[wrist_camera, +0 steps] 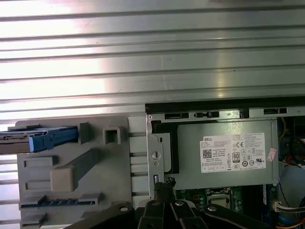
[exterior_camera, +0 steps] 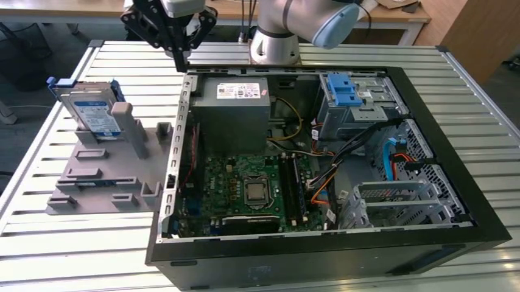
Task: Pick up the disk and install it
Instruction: 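Reach for the disk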
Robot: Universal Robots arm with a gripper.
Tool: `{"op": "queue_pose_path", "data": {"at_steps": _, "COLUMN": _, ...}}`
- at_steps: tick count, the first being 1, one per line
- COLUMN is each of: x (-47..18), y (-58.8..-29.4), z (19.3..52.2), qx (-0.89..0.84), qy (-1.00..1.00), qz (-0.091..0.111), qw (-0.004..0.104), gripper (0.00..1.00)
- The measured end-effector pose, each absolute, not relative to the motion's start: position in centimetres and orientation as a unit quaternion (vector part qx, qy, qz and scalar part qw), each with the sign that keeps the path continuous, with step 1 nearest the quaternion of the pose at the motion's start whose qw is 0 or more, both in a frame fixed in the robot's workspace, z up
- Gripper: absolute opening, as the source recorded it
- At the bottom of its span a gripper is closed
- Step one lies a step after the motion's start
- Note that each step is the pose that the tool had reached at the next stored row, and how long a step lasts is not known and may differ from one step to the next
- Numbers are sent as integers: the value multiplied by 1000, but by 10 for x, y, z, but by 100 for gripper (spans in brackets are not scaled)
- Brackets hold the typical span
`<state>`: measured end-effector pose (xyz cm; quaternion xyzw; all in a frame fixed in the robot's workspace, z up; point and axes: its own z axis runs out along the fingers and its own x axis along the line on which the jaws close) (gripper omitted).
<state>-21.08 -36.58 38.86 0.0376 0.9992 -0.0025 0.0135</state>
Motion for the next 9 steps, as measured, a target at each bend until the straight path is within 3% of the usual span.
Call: {"op": "queue_pose_path", "data": {"at_steps": 9, "x": -216, "y": -364, "z": 388, "qx": 38, "qy": 999, "qz": -2, "qw": 14, "gripper": 11}}
